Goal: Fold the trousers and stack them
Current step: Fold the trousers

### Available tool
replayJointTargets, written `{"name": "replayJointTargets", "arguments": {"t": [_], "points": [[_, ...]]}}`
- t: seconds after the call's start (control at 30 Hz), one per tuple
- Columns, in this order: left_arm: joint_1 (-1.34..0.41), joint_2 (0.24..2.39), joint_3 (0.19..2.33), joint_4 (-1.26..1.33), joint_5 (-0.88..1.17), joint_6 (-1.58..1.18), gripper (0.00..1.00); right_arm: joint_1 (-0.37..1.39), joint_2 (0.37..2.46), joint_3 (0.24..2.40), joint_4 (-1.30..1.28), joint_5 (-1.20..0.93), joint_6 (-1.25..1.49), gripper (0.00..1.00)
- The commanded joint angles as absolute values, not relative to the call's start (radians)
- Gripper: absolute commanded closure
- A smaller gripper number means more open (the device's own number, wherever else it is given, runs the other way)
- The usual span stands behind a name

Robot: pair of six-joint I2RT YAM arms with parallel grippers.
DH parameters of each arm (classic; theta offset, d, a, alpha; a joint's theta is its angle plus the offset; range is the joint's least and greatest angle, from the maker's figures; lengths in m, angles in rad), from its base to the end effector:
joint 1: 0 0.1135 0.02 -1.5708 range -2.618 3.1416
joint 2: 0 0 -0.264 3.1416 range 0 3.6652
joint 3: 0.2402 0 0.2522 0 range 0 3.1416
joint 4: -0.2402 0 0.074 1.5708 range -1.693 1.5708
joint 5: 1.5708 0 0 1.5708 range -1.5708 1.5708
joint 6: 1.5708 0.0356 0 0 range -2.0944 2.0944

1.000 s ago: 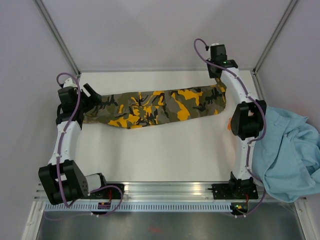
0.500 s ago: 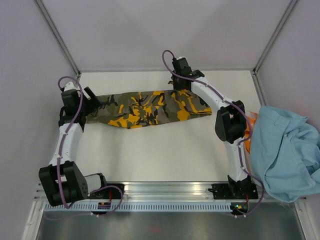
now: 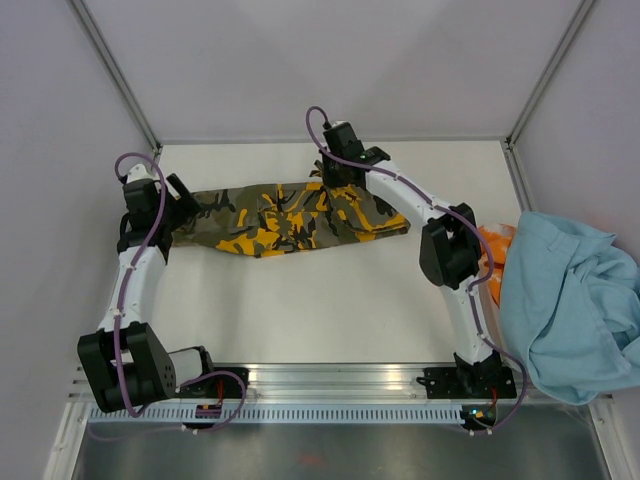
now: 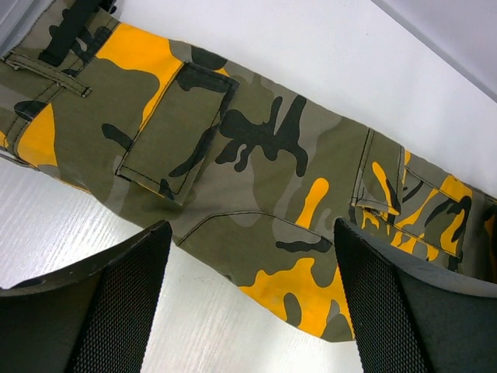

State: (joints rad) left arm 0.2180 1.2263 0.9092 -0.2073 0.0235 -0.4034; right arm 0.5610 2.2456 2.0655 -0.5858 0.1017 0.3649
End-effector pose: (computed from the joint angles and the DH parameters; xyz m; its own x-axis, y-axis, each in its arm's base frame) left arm 0.2708 0.0591 0.2877 -0.3725 -0.4845 -0.7915 -0.3725 0.8593 -0.3506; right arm 0.4384 0.2712 0.2589 -0.7151 -0.0300 -0.6984 -0.2271 0.9549 0.1915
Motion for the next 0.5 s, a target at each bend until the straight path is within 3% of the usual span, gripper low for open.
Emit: {"name": "replayJointTargets", "arguments": {"t": [0.0,0.47], "points": [[0.215,1.213,0.907,-0.190,-0.034,-0.433,0.10,0.592,2.226,2.122,-0.561,0.064,0.390,1.00],[0.213,1.198,0.908,-0.207,-0.086,-0.433,0.10,0.638,2.305,2.123,-0.394,-0.046,0.577,1.00]]}}
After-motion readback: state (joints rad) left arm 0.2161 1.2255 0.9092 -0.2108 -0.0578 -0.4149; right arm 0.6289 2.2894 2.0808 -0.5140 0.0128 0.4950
